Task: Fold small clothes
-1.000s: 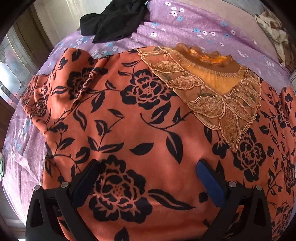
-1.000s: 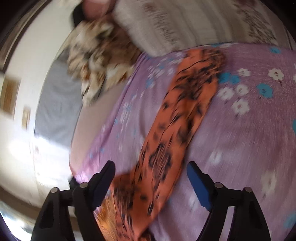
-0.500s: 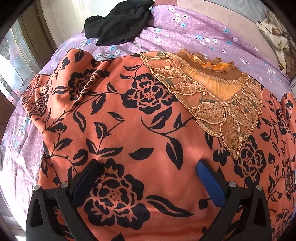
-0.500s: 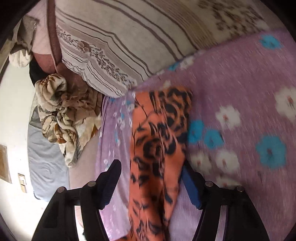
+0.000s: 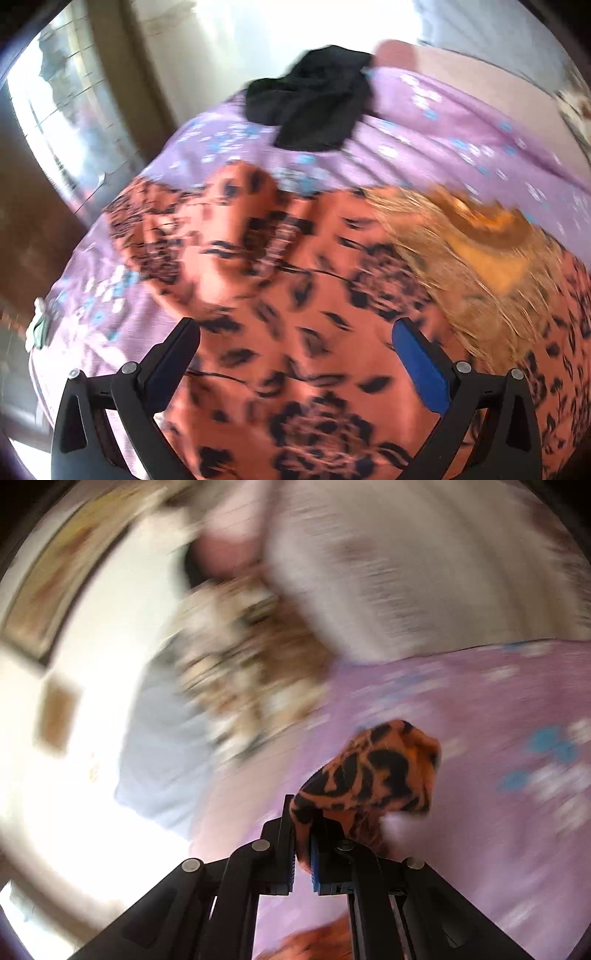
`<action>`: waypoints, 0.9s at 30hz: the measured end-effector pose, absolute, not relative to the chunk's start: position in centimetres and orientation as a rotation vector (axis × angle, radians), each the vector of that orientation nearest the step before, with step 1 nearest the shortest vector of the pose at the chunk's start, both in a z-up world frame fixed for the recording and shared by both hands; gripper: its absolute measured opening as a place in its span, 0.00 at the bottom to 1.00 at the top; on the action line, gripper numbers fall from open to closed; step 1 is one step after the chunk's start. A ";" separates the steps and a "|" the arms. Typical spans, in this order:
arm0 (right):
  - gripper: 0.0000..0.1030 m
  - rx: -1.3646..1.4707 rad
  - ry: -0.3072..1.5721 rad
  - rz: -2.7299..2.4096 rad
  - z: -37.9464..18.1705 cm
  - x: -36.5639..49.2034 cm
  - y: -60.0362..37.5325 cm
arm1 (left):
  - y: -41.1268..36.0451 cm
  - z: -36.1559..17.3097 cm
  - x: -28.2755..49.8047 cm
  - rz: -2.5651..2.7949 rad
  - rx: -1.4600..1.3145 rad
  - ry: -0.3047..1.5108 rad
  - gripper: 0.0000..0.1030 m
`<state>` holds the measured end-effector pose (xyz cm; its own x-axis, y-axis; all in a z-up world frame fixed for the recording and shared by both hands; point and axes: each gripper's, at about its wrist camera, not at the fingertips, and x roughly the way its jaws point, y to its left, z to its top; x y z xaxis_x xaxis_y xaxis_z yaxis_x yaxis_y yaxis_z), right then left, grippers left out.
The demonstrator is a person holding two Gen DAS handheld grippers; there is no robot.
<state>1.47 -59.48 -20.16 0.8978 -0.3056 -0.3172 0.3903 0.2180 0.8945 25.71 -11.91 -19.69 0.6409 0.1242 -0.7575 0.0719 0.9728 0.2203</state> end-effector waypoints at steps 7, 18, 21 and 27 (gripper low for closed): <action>0.06 1.172 0.281 -0.087 -15.3 12.2 -45.7 | -6.5 -18.1 26.7 0.158 0.129 0.856 1.00; 0.81 1.127 0.678 0.363 -17.9 23.5 -27.0 | -0.6 -16.5 28.0 0.294 0.038 0.829 1.00; 0.82 1.101 0.625 0.454 -17.3 22.3 -25.7 | 0.6 -16.5 28.3 0.315 -0.014 0.836 1.00; 0.81 1.038 0.597 0.291 -15.9 19.3 -28.2 | -1.8 -16.4 28.1 0.176 0.007 0.825 1.00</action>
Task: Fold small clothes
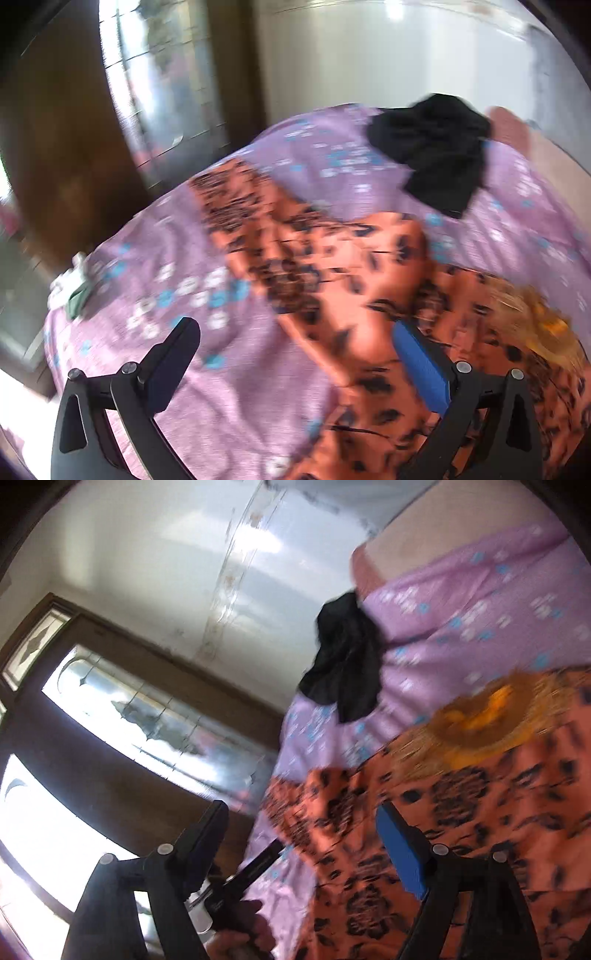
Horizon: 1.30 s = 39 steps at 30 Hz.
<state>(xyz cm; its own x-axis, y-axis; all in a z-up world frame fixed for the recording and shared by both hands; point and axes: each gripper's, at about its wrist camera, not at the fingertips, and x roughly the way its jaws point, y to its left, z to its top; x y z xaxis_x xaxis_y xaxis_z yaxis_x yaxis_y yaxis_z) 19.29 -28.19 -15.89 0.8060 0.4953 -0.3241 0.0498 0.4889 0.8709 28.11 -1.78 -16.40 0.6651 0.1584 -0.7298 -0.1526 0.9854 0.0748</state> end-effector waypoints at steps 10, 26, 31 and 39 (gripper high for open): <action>0.35 1.119 0.665 -0.186 -20.5 12.5 -40.0 | -8.5 -19.2 29.8 -0.175 0.069 0.931 0.42; 0.35 1.178 0.983 -0.244 -27.8 15.7 -40.1 | -12.1 -21.3 30.5 -0.410 0.030 1.003 0.03; 0.35 1.153 0.939 -0.256 -26.7 15.4 -40.2 | -10.5 -18.6 29.9 -0.412 -0.017 0.924 0.02; 0.37 1.039 0.764 -0.243 -22.5 15.1 -39.7 | -8.9 -18.4 30.8 -0.370 -0.052 0.931 0.04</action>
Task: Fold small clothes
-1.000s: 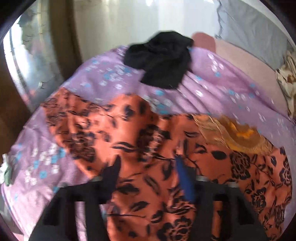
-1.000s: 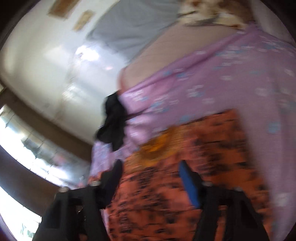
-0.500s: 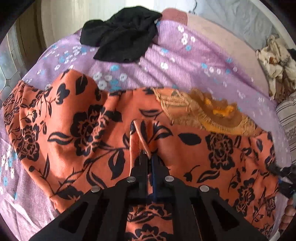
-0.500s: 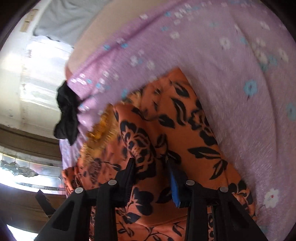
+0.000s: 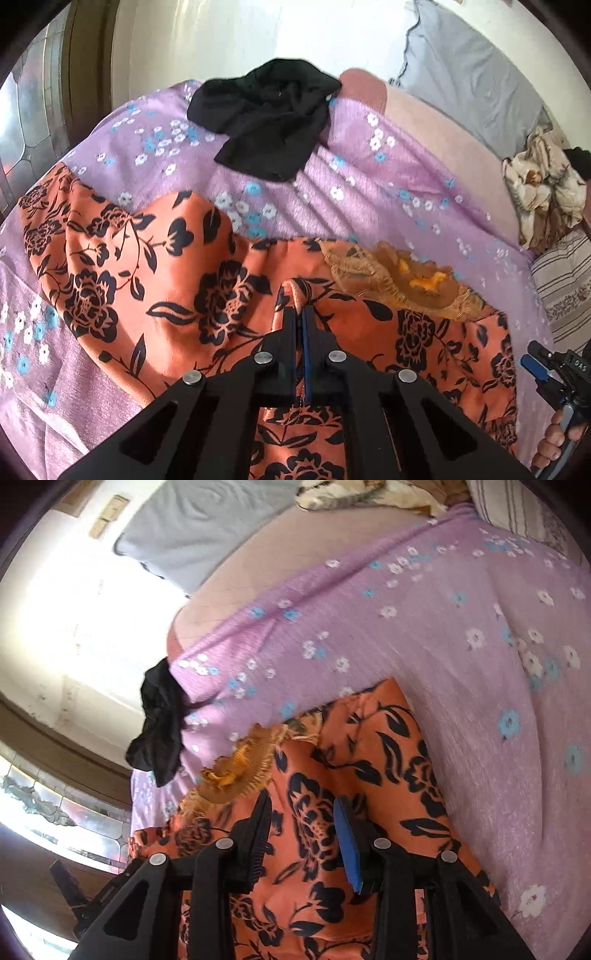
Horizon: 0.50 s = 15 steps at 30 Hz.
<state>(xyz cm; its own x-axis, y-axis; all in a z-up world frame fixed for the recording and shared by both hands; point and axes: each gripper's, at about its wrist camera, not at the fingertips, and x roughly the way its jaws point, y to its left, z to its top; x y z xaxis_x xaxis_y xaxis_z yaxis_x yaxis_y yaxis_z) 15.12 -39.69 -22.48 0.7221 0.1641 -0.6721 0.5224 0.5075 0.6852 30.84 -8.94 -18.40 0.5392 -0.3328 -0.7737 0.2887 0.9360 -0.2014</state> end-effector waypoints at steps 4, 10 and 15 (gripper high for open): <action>0.37 1.075 0.790 -0.264 -23.4 15.0 -40.1 | -9.9 -20.1 31.3 -0.312 0.015 1.009 0.49; 0.37 1.096 0.773 -0.289 -23.7 14.8 -40.6 | -11.6 -21.9 30.6 -0.389 0.038 1.053 0.03; 0.37 1.095 0.784 -0.290 -24.0 15.1 -40.4 | -10.9 -17.6 28.8 -0.410 0.020 0.872 0.02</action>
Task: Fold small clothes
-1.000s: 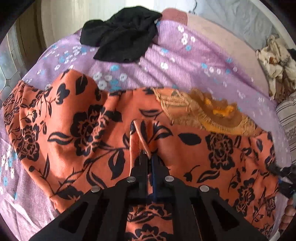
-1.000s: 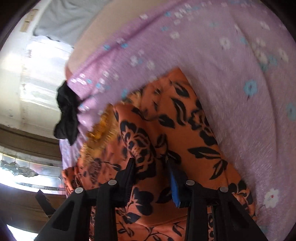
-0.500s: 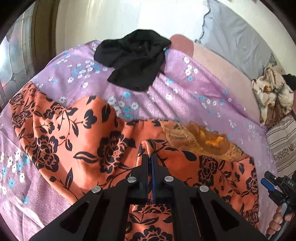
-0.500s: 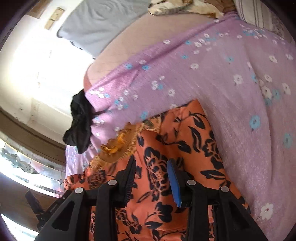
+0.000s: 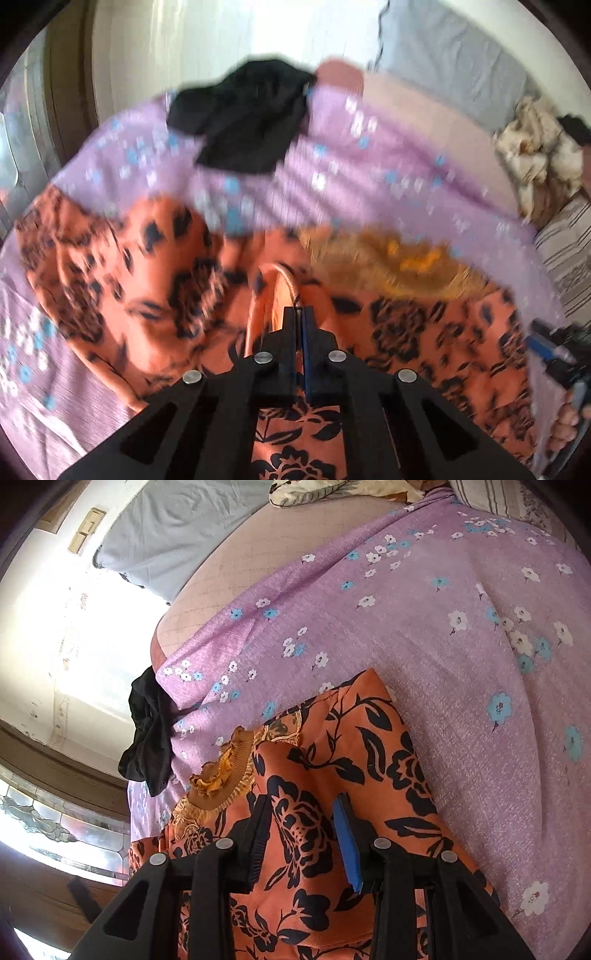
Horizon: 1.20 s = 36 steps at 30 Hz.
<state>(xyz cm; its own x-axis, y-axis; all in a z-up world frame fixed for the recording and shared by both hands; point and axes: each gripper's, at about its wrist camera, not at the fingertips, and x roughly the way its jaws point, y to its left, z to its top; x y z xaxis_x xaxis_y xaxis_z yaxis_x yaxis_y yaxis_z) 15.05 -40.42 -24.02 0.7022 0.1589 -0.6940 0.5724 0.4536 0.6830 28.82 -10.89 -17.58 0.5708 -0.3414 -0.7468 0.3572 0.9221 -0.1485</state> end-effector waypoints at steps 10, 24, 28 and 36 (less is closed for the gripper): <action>0.37 1.044 0.719 -0.219 -22.9 16.0 -38.8 | -6.6 -17.7 31.0 -0.274 -0.042 0.928 0.02; 0.38 1.014 0.867 -0.126 -25.5 18.9 -36.3 | 7.5 -18.1 33.7 0.199 -0.247 0.959 0.33; 0.38 0.961 0.831 -0.103 -24.1 19.0 -35.3 | 14.3 -20.3 34.3 0.274 -0.481 1.020 0.51; 0.53 0.900 0.840 -0.102 -23.9 19.9 -33.9 | 20.1 -22.1 36.5 0.230 -0.746 0.983 0.56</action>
